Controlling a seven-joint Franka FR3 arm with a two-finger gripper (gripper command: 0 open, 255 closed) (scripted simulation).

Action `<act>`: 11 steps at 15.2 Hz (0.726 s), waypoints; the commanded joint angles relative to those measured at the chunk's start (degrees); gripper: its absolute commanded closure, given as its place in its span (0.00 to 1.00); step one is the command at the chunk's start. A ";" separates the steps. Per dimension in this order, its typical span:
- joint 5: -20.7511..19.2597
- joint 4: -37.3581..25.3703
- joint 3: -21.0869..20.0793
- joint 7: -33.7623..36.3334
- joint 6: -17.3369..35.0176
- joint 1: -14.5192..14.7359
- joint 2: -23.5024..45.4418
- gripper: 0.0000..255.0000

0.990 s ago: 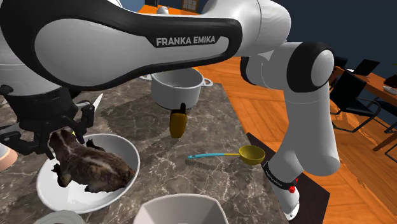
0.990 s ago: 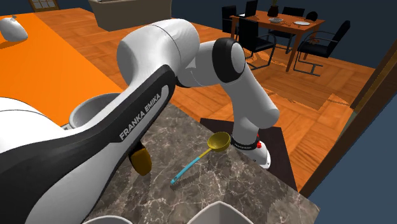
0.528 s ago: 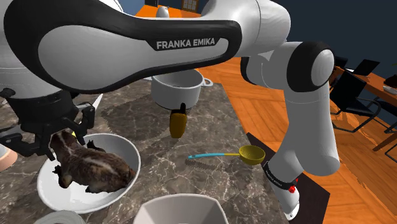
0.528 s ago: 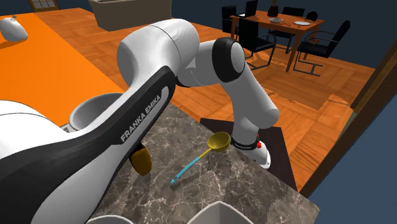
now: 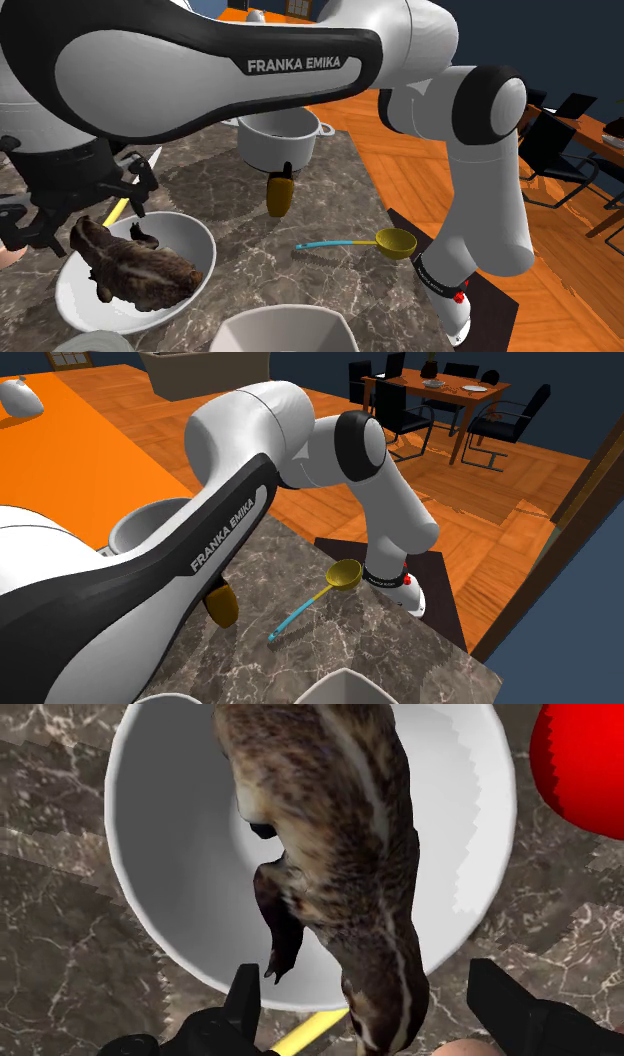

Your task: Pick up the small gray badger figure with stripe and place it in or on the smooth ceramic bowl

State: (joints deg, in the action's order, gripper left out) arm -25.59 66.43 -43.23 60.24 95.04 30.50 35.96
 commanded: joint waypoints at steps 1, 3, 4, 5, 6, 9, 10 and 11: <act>-0.19 -4.28 0.15 -0.55 -3.42 1.41 0.55 0.00; -0.62 -9.75 0.46 -1.18 -7.56 3.42 1.44 0.00; -0.61 -9.76 0.47 -1.18 -7.56 3.43 1.44 0.00; -0.61 -9.76 0.47 -1.18 -7.56 3.43 1.44 0.00; -0.60 -9.75 0.47 -1.18 -7.56 3.43 1.44 0.00; -0.61 -9.76 0.47 -1.18 -7.56 3.43 1.44 0.00; -0.61 -9.76 0.47 -1.18 -7.56 3.43 1.44 0.00; -0.60 -9.72 0.47 -1.18 -7.54 3.41 1.43 0.00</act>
